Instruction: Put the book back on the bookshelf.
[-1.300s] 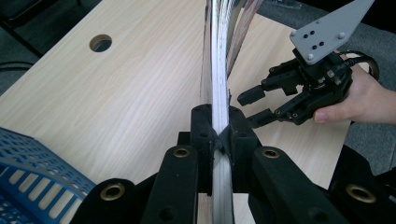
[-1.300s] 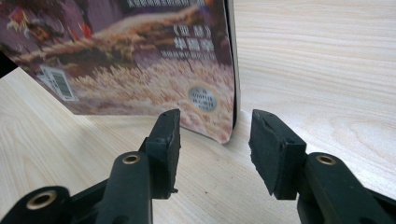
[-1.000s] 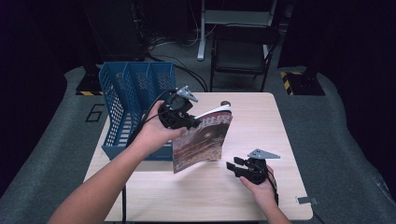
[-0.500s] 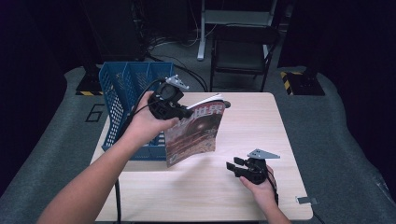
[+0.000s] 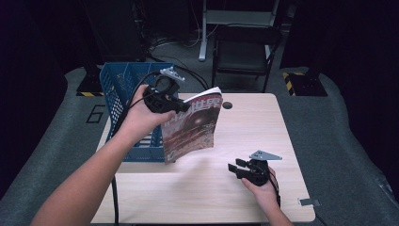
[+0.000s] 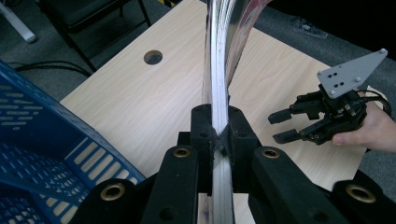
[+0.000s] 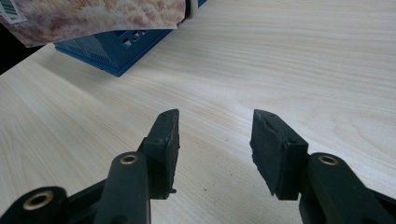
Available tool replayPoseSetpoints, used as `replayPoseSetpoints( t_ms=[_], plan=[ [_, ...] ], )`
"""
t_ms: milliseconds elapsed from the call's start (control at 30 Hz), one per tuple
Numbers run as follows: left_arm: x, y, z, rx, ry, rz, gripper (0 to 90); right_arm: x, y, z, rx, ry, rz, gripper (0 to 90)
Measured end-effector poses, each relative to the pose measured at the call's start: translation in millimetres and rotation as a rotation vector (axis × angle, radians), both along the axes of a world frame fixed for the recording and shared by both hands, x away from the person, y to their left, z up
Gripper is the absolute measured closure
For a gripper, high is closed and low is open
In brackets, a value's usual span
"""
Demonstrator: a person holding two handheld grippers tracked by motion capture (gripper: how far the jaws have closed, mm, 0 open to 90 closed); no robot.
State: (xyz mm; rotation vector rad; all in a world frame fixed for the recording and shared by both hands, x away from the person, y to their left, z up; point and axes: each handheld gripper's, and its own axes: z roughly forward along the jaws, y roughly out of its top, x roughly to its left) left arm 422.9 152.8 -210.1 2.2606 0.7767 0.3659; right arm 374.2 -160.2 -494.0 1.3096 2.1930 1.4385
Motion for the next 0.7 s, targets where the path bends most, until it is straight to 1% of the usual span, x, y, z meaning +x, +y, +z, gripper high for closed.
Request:
replayPoseSetpoints(
  t_ms=[167,333,367,433,467,500,600,633,700],
  plan=[
    [1.7,2.2,5.1,-0.005,-0.001,0.012,84.1,-0.1,-0.5,0.0,0.004,0.000,0.010,51.6],
    [4.4,8.2,11.3,-0.014,-0.005,0.028,84.0,-0.1,-0.8,-0.1,0.011,0.001,0.012,51.4],
    [4.8,9.4,12.4,-0.016,-0.006,0.031,84.0,0.1,-1.3,-0.2,0.004,0.000,0.010,51.3],
    [5.3,12.1,14.5,-0.019,-0.008,0.039,84.0,-0.3,-0.9,0.0,0.011,0.005,0.011,51.3],
    [5.5,14.1,15.9,-0.015,-0.009,0.041,84.0,-0.3,-0.9,0.0,0.011,0.005,0.011,51.3],
    [5.5,16.1,17.1,-0.020,-0.011,0.050,84.0,-0.3,-0.8,0.1,0.011,0.005,0.011,51.3],
    [6.2,21.1,19.9,-0.017,-0.015,0.058,84.0,-0.1,-0.5,-0.4,0.006,0.003,0.007,51.1],
    [6.5,24.3,21.9,-0.014,-0.021,0.069,84.0,-0.4,-0.3,-0.4,0.007,0.008,0.006,51.1],
    [6.8,26.0,23.0,-0.011,-0.024,0.070,84.0,0.2,-0.3,-1.2,-0.002,0.004,0.007,51.1]
  ],
)
